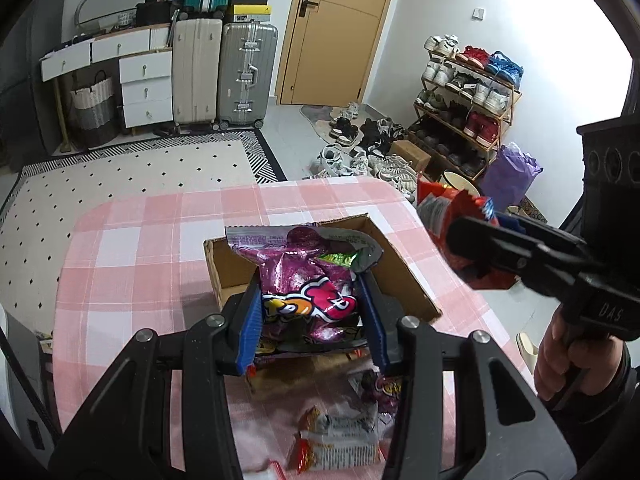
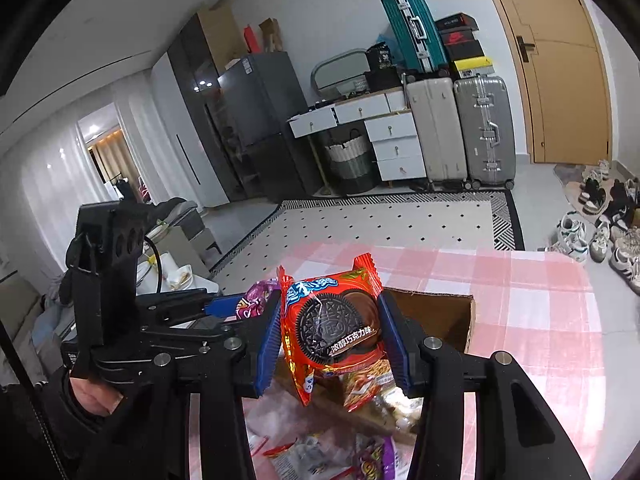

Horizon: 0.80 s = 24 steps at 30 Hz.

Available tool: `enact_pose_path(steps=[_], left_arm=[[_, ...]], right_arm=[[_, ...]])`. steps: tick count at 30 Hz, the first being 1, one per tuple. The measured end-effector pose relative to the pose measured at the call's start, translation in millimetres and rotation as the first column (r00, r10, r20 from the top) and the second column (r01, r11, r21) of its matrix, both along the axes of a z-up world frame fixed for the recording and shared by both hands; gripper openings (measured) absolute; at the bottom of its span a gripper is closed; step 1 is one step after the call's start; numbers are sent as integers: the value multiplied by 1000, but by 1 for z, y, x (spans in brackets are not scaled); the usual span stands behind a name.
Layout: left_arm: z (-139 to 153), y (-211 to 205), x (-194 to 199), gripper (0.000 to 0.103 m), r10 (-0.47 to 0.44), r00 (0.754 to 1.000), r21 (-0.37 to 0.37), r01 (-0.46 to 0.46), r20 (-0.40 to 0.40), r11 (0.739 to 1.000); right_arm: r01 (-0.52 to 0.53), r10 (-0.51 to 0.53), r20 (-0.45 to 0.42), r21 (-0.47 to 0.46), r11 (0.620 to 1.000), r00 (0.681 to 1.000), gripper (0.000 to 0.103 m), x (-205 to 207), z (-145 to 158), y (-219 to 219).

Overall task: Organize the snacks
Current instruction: 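Carry the candy bag and red Oreo pack over the box with both grippers, then open both grippers to drop the snacks into the box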

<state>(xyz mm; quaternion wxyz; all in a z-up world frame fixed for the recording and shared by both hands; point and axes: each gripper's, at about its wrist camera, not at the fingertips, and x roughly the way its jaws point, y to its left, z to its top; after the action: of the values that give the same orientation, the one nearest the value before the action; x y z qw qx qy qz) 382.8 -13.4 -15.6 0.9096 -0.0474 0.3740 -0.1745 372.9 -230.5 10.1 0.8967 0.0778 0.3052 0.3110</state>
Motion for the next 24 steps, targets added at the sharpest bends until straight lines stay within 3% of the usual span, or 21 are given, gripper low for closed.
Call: enact_pose_path(steps=[11, 13, 14, 15, 17, 18, 24], left_arm=[[-25, -13, 38, 41, -35, 999, -20, 34, -37, 999], [-30, -13, 41, 51, -35, 998, -22, 34, -43, 999], [-32, -12, 42, 66, -28, 998, -16, 28, -47, 999], [-33, -11, 44, 74, -18, 999, -13, 18, -46, 1000], [-32, -8, 44, 81, -18, 999, -23, 17, -42, 1000], [-31, -7, 43, 81, -18, 999, -24, 17, -38, 1000], [-24, 3, 31, 81, 11, 1000, -15, -11, -18, 1000]], right_arm=[[24, -26, -51, -48, 999, 998, 47, 42, -32, 4], [29, -32, -56, -52, 998, 998, 51, 43, -38, 4], [30, -33, -61, -51, 998, 998, 60, 46, -41, 4], [35, -38, -64, -50, 998, 997, 69, 47, -43, 3], [53, -54, -40, -30, 998, 998, 74, 46, -44, -2], [54, -55, -38, -21, 998, 998, 78, 45, -44, -4], [75, -75, -17, -3, 997, 997, 78, 32, -39, -17]])
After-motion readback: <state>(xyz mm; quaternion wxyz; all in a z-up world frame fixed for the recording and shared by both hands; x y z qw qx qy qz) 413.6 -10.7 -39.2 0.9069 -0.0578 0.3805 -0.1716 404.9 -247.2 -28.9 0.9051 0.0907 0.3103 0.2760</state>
